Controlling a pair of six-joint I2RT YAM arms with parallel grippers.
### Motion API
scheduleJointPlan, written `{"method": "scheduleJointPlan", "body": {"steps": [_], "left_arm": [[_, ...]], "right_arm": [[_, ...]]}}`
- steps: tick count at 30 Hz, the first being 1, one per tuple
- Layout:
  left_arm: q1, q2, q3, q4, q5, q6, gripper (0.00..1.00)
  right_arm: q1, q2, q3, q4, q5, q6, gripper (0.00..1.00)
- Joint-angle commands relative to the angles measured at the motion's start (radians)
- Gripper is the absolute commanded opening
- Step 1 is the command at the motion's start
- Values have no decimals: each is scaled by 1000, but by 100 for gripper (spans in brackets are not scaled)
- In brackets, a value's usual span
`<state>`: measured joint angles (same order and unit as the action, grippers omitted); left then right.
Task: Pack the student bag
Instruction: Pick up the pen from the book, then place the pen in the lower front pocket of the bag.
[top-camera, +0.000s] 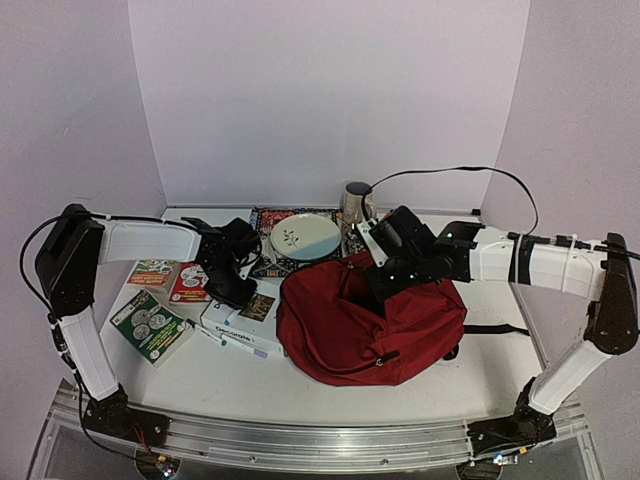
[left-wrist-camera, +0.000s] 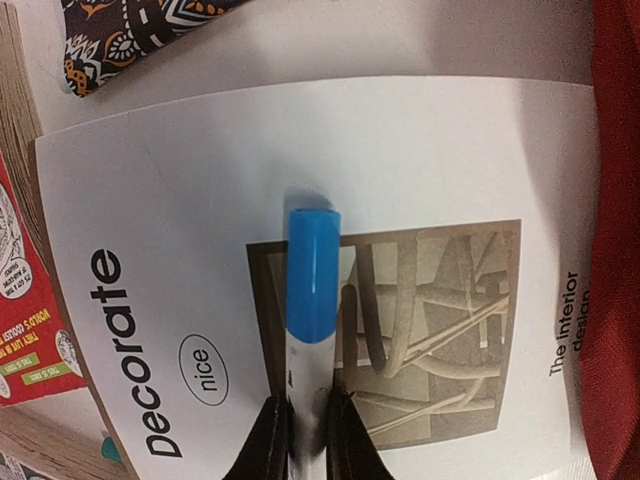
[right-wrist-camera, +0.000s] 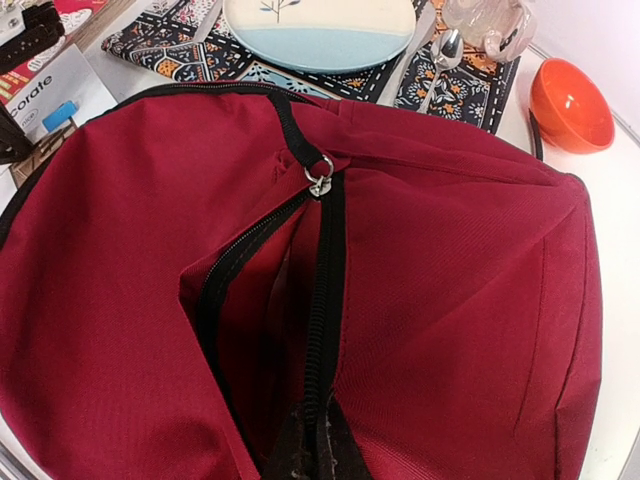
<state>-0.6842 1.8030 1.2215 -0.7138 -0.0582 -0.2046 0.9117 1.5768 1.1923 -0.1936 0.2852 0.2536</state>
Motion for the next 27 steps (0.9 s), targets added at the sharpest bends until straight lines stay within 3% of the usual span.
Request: {"method": "scheduleJointPlan", "body": {"steps": [1,9,22,27], "left_arm": [[-5,-34,49,2,-4,-28,2],[-4,-167,22,169,68,-135,0],[-6,-234,-49,503,542,-325,0],[-47,-190,-45,579,630,-372,0]], "right_arm": [[16,-6,54,34,-4,-11,0],[20,-50,47,60,0,-10,0],[41,-107,35,118,-14,-4,0],[44,-114,31,141,-12,-1,0]]}}
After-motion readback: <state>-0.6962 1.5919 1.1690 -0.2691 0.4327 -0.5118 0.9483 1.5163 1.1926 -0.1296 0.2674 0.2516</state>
